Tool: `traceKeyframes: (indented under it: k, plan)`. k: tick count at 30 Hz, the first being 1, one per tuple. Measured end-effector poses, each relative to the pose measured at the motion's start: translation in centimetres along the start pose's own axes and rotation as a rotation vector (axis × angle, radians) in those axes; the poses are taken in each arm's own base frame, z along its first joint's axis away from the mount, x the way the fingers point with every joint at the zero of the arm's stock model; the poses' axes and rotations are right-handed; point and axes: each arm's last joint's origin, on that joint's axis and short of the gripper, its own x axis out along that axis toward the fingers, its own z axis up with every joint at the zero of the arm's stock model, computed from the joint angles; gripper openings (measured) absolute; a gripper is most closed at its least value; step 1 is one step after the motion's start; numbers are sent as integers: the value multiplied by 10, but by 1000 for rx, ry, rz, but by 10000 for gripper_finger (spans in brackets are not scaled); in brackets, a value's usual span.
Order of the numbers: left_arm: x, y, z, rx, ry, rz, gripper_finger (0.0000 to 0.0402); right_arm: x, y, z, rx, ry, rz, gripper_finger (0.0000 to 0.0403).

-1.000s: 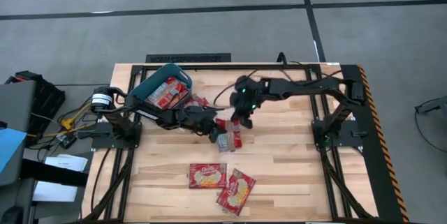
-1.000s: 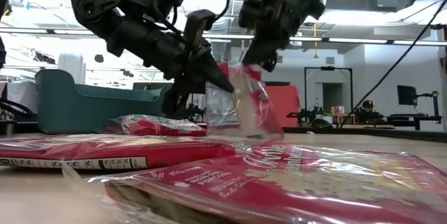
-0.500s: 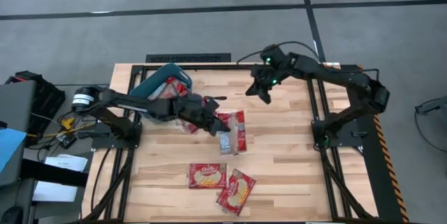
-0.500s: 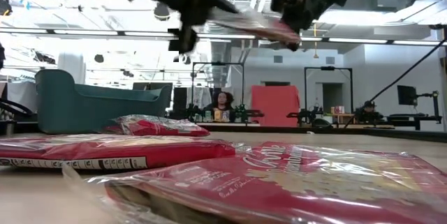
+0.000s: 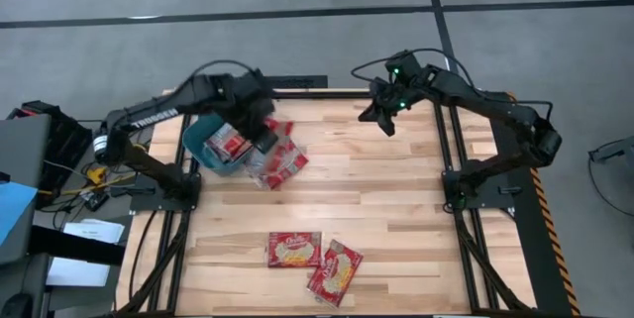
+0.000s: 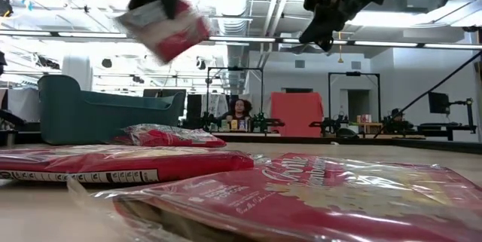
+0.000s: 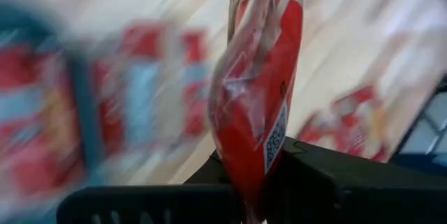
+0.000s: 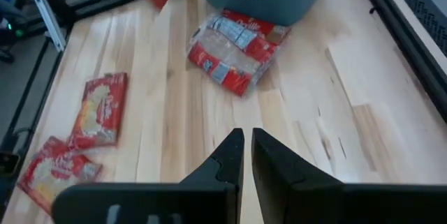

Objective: Sort popcorn bags into baskets
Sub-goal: Put the popcorn bag into the green bin

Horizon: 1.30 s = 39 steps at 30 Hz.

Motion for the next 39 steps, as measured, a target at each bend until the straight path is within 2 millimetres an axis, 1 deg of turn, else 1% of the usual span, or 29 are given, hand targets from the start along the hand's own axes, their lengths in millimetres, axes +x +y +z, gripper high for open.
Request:
traceKeyframes:
  k: [6, 9, 12, 16, 19, 24, 28, 31, 35, 39]
  plan:
    - [-12, 56, 8, -48, 81, 91, 1, 1, 3, -3, -26, 35, 16, 56]
    - [-18, 78, 14, -11, 52, 103, 1, 1, 3, -5, -23, 46, 20, 56]
    - [-26, 99, 14, 2, 70, 132, 1, 1, 3, -5, -24, 46, 17, 56]
    - [-24, 125, 15, 2, 134, 156, 0, 1, 3, -5, -21, 48, 17, 56]
    - [-15, 138, 17, 44, 230, 136, 0, 1, 3, -5, -20, 49, 3, 56]
    - [12, 158, 22, 116, 414, 125, 2, 1, 1, -3, 3, 45, -60, 56]
    - [32, 172, 29, 164, 476, 100, 10, 1, 0, -3, -1, 44, -87, 56]
    - [44, 181, 32, 178, 514, 88, 8, 1, -1, -3, -1, 47, -106, 56]
    - [53, 191, 34, 172, 552, 81, 5, 1, -2, -2, -5, 48, -124, 56]
    - [54, 196, 34, 184, 570, 110, 18, 1, -2, -2, -9, 42, -126, 56]
